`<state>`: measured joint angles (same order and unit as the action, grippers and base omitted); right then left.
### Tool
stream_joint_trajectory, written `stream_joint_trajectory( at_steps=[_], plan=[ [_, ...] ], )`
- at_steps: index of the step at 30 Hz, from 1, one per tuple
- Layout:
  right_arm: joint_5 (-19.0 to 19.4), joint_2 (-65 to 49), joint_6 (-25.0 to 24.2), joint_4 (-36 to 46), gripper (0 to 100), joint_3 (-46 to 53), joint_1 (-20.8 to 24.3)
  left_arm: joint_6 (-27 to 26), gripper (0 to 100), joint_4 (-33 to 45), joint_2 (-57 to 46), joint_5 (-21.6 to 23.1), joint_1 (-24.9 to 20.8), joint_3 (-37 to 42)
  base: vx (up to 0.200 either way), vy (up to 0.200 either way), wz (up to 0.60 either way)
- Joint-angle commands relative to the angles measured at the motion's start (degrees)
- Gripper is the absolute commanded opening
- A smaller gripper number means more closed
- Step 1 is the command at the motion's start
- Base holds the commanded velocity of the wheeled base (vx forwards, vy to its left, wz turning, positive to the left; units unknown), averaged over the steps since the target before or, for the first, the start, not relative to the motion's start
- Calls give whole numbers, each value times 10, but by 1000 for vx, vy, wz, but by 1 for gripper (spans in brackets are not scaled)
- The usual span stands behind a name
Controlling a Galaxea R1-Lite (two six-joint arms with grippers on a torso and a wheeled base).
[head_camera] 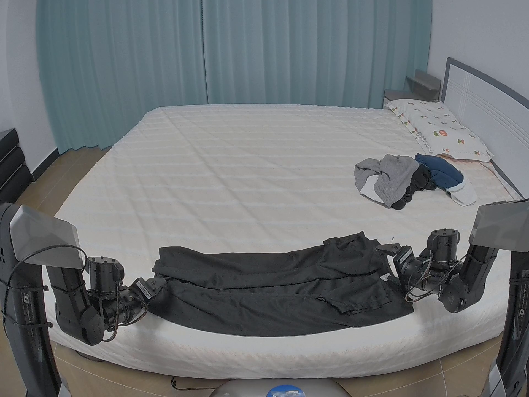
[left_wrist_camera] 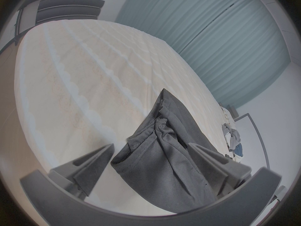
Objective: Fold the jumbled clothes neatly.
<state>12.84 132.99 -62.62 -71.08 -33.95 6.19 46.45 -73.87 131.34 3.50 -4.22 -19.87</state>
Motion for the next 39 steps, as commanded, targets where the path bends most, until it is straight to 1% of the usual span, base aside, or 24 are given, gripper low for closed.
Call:
stream_joint_trajectory(
  at_steps=[1,4,5,7,11,16,19,24,25,26,27,29,39],
  plan=[
    [0,5,0,-3,100,4,0,0,0,0,9,-2,-3,4,0,0,0],
    [0,5,0,-3,100,4,0,0,0,0,9,-11,-6,14,0,0,0],
    [0,5,0,-3,100,4,0,-3,0,0,10,-25,-8,26,0,0,0],
    [0,6,0,-3,100,4,0,-4,0,0,10,-36,-10,37,0,0,0],
    [0,5,0,-3,100,4,0,-7,0,0,10,-46,-10,43,0,0,0],
    [0,6,0,-3,100,4,0,-36,0,0,10,-89,-11,56,0,0,0],
    [0,6,0,-3,100,4,0,-47,0,3,8,-98,-10,63,0,0,0],
    [0,6,0,-3,100,4,0,-66,0,3,8,-101,-10,73,0,0,0],
    [0,6,1,-3,100,5,0,-72,0,4,8,-116,-10,73,0,0,0],
    [0,6,1,-3,100,5,0,-72,0,4,8,-116,-10,73,0,0,0],
    [0,6,5,-4,100,5,0,-80,0,6,8,-134,-9,73,0,0,0],
    [0,6,5,-4,100,5,0,-91,0,7,8,-139,-9,75,0,0,0],
    [0,6,5,-4,100,5,0,-93,0,7,9,-139,-10,81,0,0,0]
  ],
)
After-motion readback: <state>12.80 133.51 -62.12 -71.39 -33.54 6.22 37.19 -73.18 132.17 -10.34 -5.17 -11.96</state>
